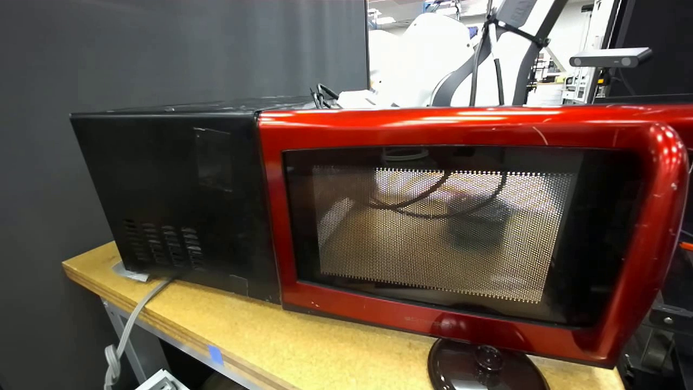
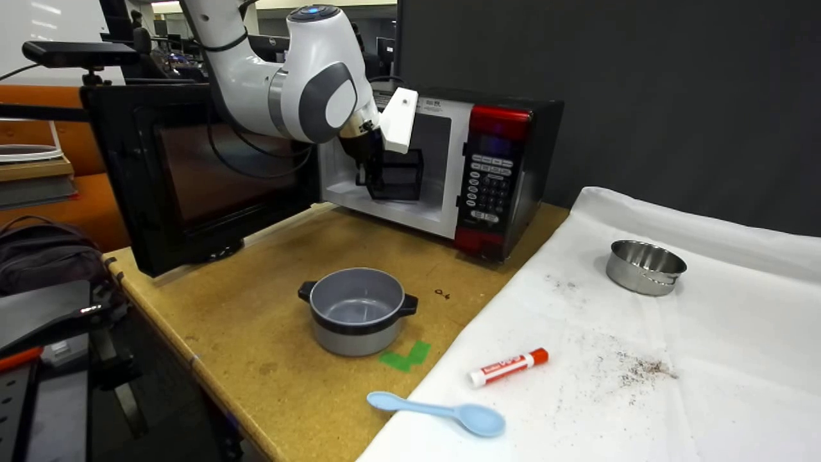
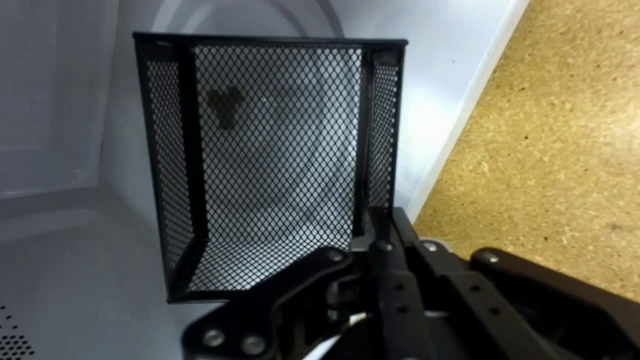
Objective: Pick the marker from the bowl and put it on the table, then open the microwave and pick the black object and put it in
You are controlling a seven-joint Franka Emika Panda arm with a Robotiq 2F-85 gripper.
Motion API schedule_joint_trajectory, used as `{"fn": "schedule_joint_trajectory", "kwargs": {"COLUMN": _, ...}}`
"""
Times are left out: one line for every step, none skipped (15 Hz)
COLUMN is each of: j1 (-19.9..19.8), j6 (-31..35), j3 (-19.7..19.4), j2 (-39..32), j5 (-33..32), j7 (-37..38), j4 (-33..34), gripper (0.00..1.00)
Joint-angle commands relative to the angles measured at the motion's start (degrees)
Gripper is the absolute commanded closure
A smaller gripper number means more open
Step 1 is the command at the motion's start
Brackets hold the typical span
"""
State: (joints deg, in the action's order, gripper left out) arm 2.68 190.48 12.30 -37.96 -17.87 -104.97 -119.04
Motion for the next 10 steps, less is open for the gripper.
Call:
{"fn": "schedule_joint_trajectory", "kwargs": {"j1": 2.6, "j6": 1.2, "j3": -2.5, "j2": -2.8, "j5": -2.8, "j7": 3.7, "j4": 3.5, "gripper": 0.99}}
{"fn": "schedule_joint_trajectory", "kwargs": {"j1": 2.9, "j6": 0.2, "j3": -2.6, "j2": -2.8, "j5": -3.4, "j7": 4.4, "j4": 3.7, "gripper": 0.82}}
{"fn": "schedule_joint_trajectory", "kwargs": {"j1": 3.1, "j6": 0.1, "j3": -2.8, "j2": -2.9, "j5": -3.9, "j7": 5.2, "j4": 3.9, "gripper": 0.72}}
{"fn": "schedule_joint_trajectory", "kwargs": {"j1": 3.3, "j6": 0.1, "j3": -3.0, "j2": -2.8, "j5": -4.3, "j7": 5.9, "j4": 3.9, "gripper": 0.66}}
{"fn": "schedule_joint_trajectory", "kwargs": {"j1": 3.4, "j6": 0.3, "j3": -3.1, "j2": -2.9, "j5": -4.8, "j7": 6.7, "j4": 4.0, "gripper": 0.6}}
{"fn": "schedule_joint_trajectory", "kwargs": {"j1": 3.4, "j6": 0.3, "j3": -3.2, "j2": -3.0, "j5": -5.3, "j7": 7.3, "j4": 4.2, "gripper": 0.52}}
{"fn": "schedule_joint_trajectory", "kwargs": {"j1": 3.6, "j6": 0.3, "j3": -3.5, "j2": -2.9, "j5": -5.7, "j7": 7.8, "j4": 4.2, "gripper": 0.46}}
{"fn": "schedule_joint_trajectory", "kwargs": {"j1": 3.7, "j6": 0.4, "j3": -3.7, "j2": -2.9, "j5": -6.0, "j7": 8.3, "j4": 4.3, "gripper": 0.38}}
{"fn": "schedule_joint_trajectory", "kwargs": {"j1": 3.8, "j6": 0.4, "j3": -4.0, "j2": -2.9, "j5": -6.4, "j7": 8.7, "j4": 4.3, "gripper": 0.32}}
{"fn": "schedule_joint_trajectory", "kwargs": {"j1": 4.0, "j6": 0.5, "j3": -4.3, "j2": -2.8, "j5": -6.6, "j7": 8.9, "j4": 4.4, "gripper": 0.26}}
